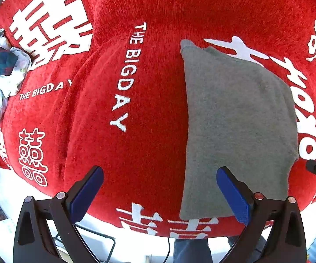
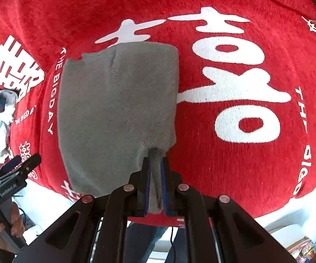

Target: Fold small clothes

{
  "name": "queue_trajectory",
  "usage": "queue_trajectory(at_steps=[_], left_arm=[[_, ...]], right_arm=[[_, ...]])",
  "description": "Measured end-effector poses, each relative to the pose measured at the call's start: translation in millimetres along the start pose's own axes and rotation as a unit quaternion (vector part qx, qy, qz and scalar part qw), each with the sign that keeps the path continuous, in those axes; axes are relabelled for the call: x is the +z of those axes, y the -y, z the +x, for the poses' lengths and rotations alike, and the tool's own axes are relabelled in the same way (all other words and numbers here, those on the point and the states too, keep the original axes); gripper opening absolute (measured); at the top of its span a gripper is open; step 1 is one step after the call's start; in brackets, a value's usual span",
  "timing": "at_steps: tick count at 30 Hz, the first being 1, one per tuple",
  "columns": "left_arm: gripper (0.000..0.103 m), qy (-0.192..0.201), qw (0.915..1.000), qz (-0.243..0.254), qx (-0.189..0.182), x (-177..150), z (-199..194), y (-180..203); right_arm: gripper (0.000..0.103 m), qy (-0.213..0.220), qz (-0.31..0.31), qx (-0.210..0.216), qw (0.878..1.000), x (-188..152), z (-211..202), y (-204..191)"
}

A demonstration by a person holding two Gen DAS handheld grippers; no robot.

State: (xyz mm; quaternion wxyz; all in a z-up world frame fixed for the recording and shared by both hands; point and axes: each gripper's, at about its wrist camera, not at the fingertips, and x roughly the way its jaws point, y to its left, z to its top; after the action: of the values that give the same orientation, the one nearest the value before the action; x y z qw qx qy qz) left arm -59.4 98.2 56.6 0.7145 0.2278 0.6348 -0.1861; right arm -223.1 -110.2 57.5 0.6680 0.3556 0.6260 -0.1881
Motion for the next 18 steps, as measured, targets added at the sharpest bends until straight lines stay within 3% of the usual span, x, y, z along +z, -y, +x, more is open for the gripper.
queue_trajectory(at_steps=[8,10,12,14,18], left_arm=[[0.103,0.004,0.9999,0.013,-0.009,-3,-29,4],[0.103,0.002,0.9998,0.018,-0.008,-5,-33,7],[0.103,0.001,0.9998,0.019,-0.010,-6,-38,9],[0.103,0.000,0.9997,0.018,-0.015,-6,-43,10],[0.103,0.010,0.9996,0.020,-0.017,-4,-58,11]], right_arm=[[0.012,0.010,0.002,-0.005,1.000,-7,-28,-12],[0.019,0.012,0.004,-0.005,1.000,-8,-34,-14],[0.042,0.015,0.004,-0.015,1.000,-10,-39,-17],[0.054,0.027,-0.004,-0.034,0.999,-12,-49,-22],[0.069,0.037,-0.008,-0.046,0.998,-12,-62,-30]])
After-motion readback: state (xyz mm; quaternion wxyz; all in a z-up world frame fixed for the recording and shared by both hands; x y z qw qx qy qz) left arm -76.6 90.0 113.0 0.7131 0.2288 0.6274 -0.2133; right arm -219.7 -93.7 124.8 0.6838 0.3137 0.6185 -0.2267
